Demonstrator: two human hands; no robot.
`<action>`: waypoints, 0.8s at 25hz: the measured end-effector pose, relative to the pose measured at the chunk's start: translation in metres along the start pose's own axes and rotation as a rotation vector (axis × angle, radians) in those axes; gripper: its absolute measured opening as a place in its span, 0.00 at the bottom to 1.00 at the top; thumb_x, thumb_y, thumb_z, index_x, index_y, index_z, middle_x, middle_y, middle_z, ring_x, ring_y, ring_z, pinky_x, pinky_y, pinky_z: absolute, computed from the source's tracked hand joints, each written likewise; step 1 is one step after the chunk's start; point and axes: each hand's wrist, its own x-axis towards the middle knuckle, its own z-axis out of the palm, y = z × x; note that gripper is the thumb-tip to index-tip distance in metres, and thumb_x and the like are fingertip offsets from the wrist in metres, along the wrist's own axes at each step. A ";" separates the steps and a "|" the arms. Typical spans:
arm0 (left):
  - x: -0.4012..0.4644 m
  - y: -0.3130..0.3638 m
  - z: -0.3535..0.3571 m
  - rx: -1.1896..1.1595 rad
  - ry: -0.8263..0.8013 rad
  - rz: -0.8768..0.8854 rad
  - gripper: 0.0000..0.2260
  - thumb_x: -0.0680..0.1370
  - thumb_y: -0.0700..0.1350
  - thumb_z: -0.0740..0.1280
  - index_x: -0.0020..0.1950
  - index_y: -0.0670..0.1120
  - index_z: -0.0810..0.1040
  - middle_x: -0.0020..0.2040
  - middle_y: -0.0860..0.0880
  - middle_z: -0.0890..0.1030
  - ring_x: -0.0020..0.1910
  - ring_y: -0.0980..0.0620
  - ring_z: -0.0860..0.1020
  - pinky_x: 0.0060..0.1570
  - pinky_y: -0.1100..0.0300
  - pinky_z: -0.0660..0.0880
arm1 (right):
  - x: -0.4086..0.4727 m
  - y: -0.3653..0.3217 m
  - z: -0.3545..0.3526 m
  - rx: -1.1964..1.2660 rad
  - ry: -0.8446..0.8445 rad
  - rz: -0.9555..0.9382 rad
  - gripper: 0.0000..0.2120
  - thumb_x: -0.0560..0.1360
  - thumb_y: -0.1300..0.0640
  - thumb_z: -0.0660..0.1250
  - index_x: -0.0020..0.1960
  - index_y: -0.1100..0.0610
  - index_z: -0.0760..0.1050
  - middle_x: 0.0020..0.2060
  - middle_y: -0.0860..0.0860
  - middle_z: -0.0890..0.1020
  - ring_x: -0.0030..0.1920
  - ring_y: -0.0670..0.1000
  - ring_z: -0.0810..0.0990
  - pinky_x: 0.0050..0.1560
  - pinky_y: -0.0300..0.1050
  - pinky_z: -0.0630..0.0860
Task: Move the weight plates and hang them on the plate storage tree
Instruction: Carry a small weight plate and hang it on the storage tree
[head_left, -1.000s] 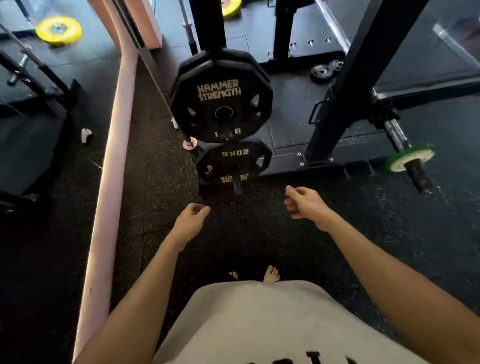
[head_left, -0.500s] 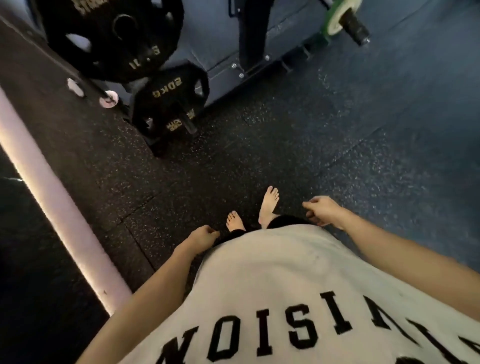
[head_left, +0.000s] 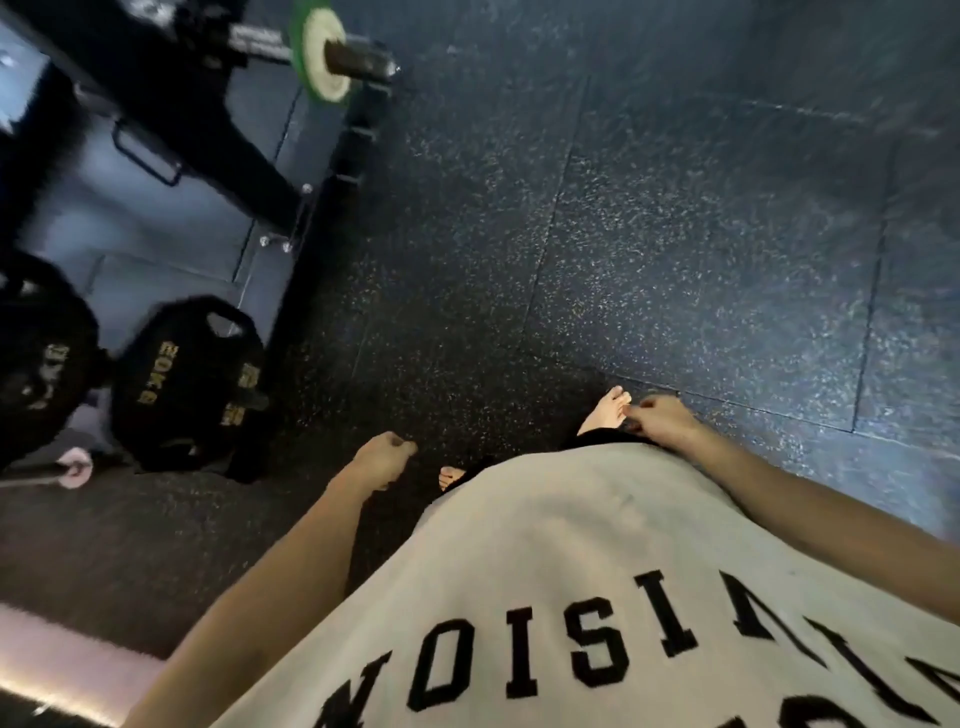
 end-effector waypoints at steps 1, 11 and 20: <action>0.002 0.032 0.002 0.035 0.001 0.018 0.12 0.82 0.52 0.60 0.61 0.47 0.73 0.49 0.46 0.79 0.45 0.49 0.78 0.42 0.55 0.73 | 0.005 0.006 -0.017 0.006 -0.009 0.003 0.10 0.78 0.52 0.65 0.43 0.57 0.78 0.45 0.58 0.82 0.46 0.56 0.79 0.44 0.44 0.69; 0.007 0.341 0.062 0.187 -0.009 0.296 0.16 0.82 0.53 0.61 0.65 0.46 0.75 0.61 0.46 0.77 0.59 0.46 0.75 0.53 0.55 0.70 | 0.086 0.046 -0.256 0.439 0.058 0.122 0.07 0.79 0.57 0.63 0.45 0.57 0.76 0.36 0.54 0.79 0.34 0.51 0.76 0.35 0.42 0.75; 0.106 0.472 0.007 0.141 -0.090 0.132 0.13 0.83 0.47 0.61 0.60 0.40 0.78 0.54 0.43 0.79 0.51 0.48 0.75 0.53 0.56 0.72 | 0.191 -0.012 -0.374 0.517 -0.025 0.168 0.05 0.80 0.58 0.63 0.47 0.58 0.76 0.35 0.54 0.77 0.33 0.51 0.73 0.34 0.41 0.71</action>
